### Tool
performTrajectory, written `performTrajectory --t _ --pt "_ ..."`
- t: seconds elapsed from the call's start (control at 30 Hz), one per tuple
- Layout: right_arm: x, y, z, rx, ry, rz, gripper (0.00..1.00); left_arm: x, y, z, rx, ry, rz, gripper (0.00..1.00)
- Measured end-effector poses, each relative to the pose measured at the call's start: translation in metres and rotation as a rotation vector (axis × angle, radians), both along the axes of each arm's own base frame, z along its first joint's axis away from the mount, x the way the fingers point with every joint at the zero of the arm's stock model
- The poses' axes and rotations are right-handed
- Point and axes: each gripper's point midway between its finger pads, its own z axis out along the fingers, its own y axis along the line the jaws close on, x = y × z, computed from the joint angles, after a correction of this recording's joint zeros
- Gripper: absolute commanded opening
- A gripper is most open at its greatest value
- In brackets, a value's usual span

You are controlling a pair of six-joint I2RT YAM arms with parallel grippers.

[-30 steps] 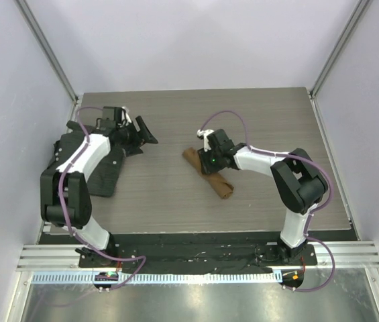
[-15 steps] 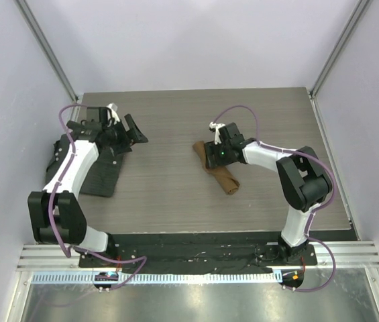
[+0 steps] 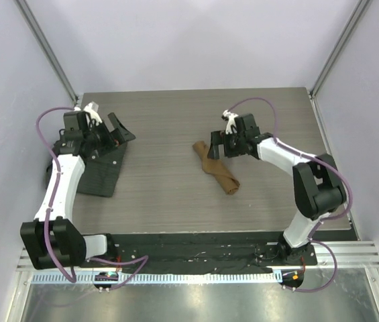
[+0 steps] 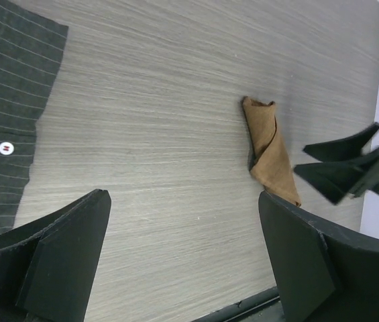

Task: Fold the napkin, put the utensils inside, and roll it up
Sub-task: Roll the napkin with the utensil

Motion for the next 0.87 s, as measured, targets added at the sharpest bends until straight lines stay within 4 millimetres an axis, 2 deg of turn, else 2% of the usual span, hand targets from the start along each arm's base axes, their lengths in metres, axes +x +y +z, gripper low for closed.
performTrajectory --t 0.1,0.17,0.3,0.37,0.47,0.63,0.87 --pt "0.008 -0.003 0.036 0.058 -0.092 -0.019 1.0 -0.005 0.004 0.005 0.0 -0.035 0.002 0.98" --pt "0.01 -0.014 0.059 0.085 -0.177 -0.05 1.0 -0.01 0.003 0.008 0.003 -0.06 -0.009 0.98" --pt "0.001 -0.041 0.09 0.092 -0.33 -0.135 1.0 -0.021 -0.001 0.018 0.011 -0.133 -0.053 0.99" --pt "-0.005 -0.053 0.098 0.082 -0.387 -0.177 1.0 -0.026 -0.004 0.024 0.016 -0.172 -0.077 1.0" --pt "-0.015 -0.071 0.099 0.058 -0.457 -0.241 1.0 -0.031 -0.006 0.028 0.029 -0.228 -0.098 1.0" --pt "-0.029 -0.096 0.094 0.006 -0.516 -0.326 1.0 -0.036 -0.005 0.023 0.042 -0.259 -0.099 1.0" --pt "-0.031 -0.107 0.09 -0.027 -0.542 -0.364 1.0 -0.035 -0.003 0.021 0.054 -0.278 -0.087 1.0"
